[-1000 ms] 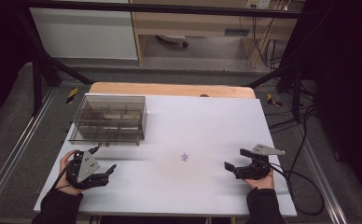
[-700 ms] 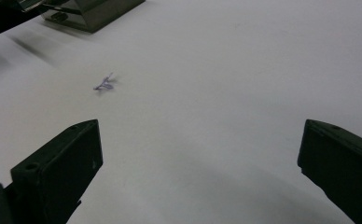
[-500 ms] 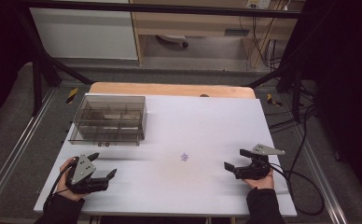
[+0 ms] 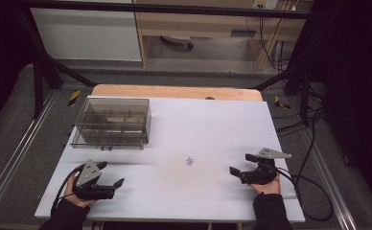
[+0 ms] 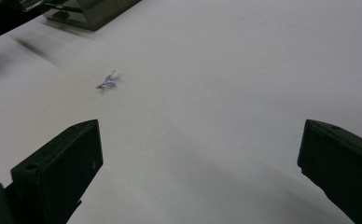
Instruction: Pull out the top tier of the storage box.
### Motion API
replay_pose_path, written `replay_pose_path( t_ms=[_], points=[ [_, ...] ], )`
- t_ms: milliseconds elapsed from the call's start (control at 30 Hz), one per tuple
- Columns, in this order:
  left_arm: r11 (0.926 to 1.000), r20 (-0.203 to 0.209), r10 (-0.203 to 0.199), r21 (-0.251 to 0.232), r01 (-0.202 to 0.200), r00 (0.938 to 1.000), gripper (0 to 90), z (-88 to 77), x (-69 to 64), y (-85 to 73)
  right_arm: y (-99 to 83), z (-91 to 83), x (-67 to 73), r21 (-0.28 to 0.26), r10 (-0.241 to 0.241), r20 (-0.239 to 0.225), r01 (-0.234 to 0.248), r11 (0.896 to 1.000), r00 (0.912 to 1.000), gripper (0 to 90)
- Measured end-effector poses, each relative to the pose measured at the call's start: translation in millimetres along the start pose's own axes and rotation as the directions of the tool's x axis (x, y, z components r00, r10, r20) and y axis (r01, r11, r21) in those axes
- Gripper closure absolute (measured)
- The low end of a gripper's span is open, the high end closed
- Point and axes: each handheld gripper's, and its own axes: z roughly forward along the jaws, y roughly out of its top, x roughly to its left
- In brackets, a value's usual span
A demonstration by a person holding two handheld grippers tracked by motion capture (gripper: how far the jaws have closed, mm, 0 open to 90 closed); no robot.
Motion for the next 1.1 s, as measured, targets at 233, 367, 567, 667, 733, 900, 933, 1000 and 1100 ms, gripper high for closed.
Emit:
replay_pose_path(
  t_ms=[233,367,567,667,733,900,933,1000,1100],
  points=[
    [0.9994,0.024,-0.029,0.019,0.029,0.9993,11.4,4.2,2.1,-4.0,1.8,2.3,2.2,0.008,-0.009,0.001,0.009,1.000,1.0000,0.6],
    [0.9986,0.037,-0.048,0.022,0.047,0.9981,9.7,5.3,4.3,-4.8,4.3,6.3,7.5,0.011,-0.004,-0.007,0.005,1.000,1.0000,0.6],
    [0.9980,0.049,-0.055,0.034,0.053,0.9973,8.5,6.8,5.7,-5.3,6.7,11.9,13.0,0.016,-0.016,-0.009,0.016,1.000,0.9998,0.6],
    [0.9980,0.052,-0.050,0.042,0.048,0.9974,7.8,7.4,5.9,-5.4,8.1,15.0,16.3,0.016,-0.021,-0.007,0.021,1.000,0.9998,0.6],
    [0.9979,0.055,-0.052,0.042,0.050,0.9971,7.6,7.6,6.2,-5.5,9.0,16.7,18.3,0.016,-0.027,-0.009,0.027,1.000,0.9996,0.6],
    [0.9980,0.062,-0.051,0.041,0.048,0.9968,7.0,7.7,6.6,-5.6,11.3,19.3,22.7,0.005,-0.027,-0.011,0.027,1.000,0.9996,0.6],
    [0.9980,0.061,-0.052,0.038,0.050,0.9968,6.9,7.7,6.8,-5.6,11.7,19.7,23.3,0.002,-0.030,-0.007,0.030,1.000,0.9995,0.6],
    [0.9979,0.063,-0.056,0.036,0.054,0.9964,6.8,7.6,7.4,-5.7,13.5,20.9,24.7,-0.004,-0.028,-0.005,0.028,1.000,0.9996,0.6],
    [0.9978,0.066,-0.059,0.036,0.057,0.9961,6.3,7.9,7.8,-6.1,16.9,23.7,27.4,-0.008,-0.040,0.005,0.040,0.999,0.9992,0.6]
  ],
)
